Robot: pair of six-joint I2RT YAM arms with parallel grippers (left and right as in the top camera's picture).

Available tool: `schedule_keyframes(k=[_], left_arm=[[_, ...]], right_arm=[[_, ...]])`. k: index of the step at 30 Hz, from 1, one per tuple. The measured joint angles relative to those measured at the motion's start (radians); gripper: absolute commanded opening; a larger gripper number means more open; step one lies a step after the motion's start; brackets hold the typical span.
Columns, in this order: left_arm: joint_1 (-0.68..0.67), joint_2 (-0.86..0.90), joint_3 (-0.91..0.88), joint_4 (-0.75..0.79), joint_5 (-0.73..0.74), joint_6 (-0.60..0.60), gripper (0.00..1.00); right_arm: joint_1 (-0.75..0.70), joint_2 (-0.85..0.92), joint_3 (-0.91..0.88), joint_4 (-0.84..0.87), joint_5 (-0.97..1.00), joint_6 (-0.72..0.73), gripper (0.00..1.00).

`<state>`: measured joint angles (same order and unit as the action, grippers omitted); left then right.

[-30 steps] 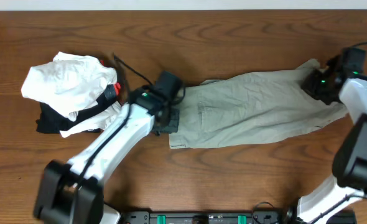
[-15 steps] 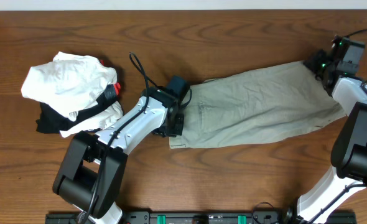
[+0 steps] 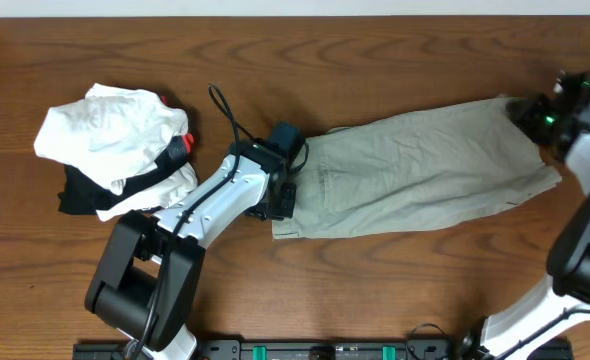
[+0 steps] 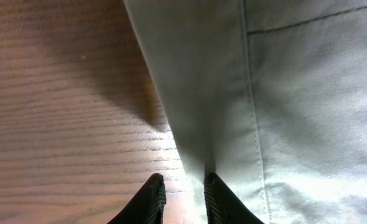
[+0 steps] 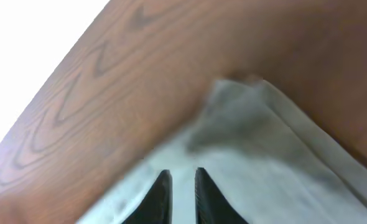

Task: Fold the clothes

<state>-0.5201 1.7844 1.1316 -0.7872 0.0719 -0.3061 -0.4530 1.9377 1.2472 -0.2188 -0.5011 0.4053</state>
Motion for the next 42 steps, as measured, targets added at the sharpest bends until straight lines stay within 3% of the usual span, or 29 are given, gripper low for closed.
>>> schedule_keyframes(k=[6,9,11,15,20,25,33,42], left_arm=[[0.0,0.0,0.0,0.0,0.0,0.002,0.25],[0.0,0.0,0.0,-0.002,0.0,0.013,0.27],[0.0,0.0,0.0,-0.007,0.0,0.019,0.37],[0.016,-0.013,0.003,-0.069,0.0,0.017,0.43],[0.115,-0.109,0.03,-0.094,0.013,-0.031,0.66],[0.214,-0.163,0.047,-0.036,0.125,-0.059,0.73],[0.231,-0.051,-0.006,0.136,0.382,-0.036,0.83],[0.231,0.067,-0.013,0.172,0.454,-0.006,0.91]], right_arm=[[-0.077,-0.028,0.001,-0.209,0.029,-0.06,0.55],[-0.117,-0.028,0.001,-0.254,0.034,-0.104,0.57],[-0.142,-0.028,0.001,-0.274,0.033,-0.127,0.56],[-0.178,-0.028,0.001,-0.273,-0.064,-0.177,0.54],[-0.182,-0.028,0.001,-0.249,-0.251,-0.239,0.55],[-0.182,-0.061,0.0,-0.212,-0.392,-0.261,0.56],[-0.178,-0.248,0.0,-0.206,-0.525,-0.265,0.56],[-0.14,-0.369,0.0,-0.208,-0.556,-0.26,0.55]])
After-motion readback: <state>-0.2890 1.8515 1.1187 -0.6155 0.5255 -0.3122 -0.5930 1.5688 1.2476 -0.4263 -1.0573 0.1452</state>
